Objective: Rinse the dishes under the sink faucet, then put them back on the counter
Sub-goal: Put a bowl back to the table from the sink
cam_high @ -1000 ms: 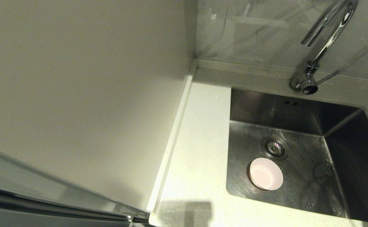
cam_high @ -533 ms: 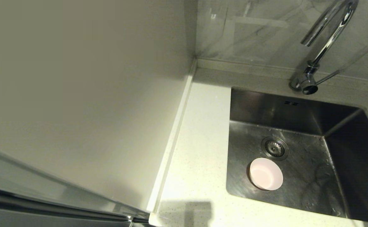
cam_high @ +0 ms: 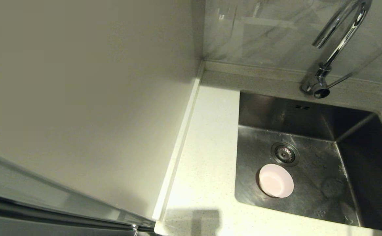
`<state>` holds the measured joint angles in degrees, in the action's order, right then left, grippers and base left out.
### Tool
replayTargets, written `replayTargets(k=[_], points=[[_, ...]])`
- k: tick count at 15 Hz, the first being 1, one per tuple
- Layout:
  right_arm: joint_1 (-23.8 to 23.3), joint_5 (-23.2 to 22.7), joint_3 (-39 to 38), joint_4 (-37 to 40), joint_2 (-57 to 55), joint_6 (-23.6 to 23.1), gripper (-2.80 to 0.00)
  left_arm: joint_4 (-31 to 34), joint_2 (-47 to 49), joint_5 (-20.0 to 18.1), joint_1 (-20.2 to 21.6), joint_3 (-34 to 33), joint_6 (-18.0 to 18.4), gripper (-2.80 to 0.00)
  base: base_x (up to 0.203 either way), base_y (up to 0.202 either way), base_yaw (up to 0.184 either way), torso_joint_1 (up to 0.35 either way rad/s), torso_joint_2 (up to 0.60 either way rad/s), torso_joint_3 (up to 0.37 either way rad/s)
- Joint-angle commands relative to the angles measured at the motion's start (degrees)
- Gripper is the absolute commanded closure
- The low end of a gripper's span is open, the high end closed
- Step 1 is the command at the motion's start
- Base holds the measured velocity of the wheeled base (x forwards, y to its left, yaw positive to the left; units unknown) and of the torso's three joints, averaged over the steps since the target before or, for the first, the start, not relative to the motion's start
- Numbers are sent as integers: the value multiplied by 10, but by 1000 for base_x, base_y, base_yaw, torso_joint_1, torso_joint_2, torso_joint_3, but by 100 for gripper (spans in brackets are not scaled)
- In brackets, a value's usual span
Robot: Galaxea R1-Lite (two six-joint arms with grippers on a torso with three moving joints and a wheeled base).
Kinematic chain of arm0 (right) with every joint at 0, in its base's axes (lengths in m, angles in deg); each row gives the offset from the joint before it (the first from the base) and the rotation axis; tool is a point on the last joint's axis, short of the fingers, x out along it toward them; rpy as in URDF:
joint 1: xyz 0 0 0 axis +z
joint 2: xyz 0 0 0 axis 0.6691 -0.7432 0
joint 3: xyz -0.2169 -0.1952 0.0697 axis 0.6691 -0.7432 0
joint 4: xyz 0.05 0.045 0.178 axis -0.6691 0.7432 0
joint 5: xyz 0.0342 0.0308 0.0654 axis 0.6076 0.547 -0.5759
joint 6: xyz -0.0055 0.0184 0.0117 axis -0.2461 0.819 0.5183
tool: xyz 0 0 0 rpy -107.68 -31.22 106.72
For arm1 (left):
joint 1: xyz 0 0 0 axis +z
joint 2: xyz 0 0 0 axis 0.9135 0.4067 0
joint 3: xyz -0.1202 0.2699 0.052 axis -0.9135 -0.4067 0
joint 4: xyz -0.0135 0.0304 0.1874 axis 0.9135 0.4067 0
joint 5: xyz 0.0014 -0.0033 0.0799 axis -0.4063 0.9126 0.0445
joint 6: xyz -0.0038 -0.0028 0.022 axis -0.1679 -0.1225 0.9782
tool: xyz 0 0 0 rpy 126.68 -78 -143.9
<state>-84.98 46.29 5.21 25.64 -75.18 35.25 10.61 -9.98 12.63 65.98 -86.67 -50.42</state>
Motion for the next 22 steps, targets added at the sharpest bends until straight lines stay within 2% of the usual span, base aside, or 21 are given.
replayTargets(k=[1, 5, 6, 8, 10, 15, 18, 22], points=[[48, -59, -40, -24, 54, -3, -280, 0, -2, 0, 0, 0, 0, 0, 0, 0, 0, 0, 0, 0], [191, -60, -70, -114, 34, -13, -280, 0, -2, 0, 0, 0, 0, 0, 0, 0, 0, 0, 0, 0], [217, -47, -71, -121, 17, -38, -280, 0, -2, 0, 0, 0, 0, 0, 0, 0, 0, 0, 0, 0], [248, -31, -70, -134, -32, -93, -280, 0, -2, 0, -1, 0, 0, 0, 0, 0, 0, 0, 0, 0], [278, -21, -79, -174, -88, -114, -280, 0, -2, 1, 0, 0, 0, 0, 0, 0, 0, 0, 0, 0], [303, -17, -125, -300, -198, -124, -280, 0, -2, 0, 0, 0, 0, 0, 0, 0, 0, 0, 0, 0], [307, -17, -170, -378, -212, -127, -280, 0, -2, 0, 0, 0, 0, 0, 0, 0, 0, 0, 0, 0], [333, -5, -197, -434, -217, -134, -280, 0, -2, 0, 0, 0, 0, 0, 0, 0, 0, 0, 0, 0]])
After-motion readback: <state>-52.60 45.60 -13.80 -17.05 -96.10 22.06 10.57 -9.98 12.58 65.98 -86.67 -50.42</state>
